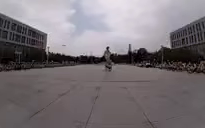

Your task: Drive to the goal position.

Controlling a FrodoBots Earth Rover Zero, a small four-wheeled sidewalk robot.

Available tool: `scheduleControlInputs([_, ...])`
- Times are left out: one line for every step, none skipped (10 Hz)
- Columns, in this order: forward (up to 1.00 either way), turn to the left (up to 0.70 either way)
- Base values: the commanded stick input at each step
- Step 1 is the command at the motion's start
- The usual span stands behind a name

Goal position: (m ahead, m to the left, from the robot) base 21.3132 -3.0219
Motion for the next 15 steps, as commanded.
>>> scheduleControlInputs([0.45,0.0])
scheduleControlInputs([0.45,0.0])
scheduleControlInputs([0.45,0.0])
scheduleControlInputs([0.45,0.0])
scheduleControlInputs([0.45,0.0])
scheduleControlInputs([0.45,0.0])
scheduleControlInputs([0.45,0.0])
scheduleControlInputs([0.45,0.0])
scheduleControlInputs([0.45,0.0])
scheduleControlInputs([0.45,0.0])
scheduleControlInputs([0.45,0.0])
scheduleControlInputs([0.45,0.0])
scheduleControlInputs([0.45,0.0])
scheduleControlInputs([0.45,0.0])
scheduleControlInputs([0.45,0.0])
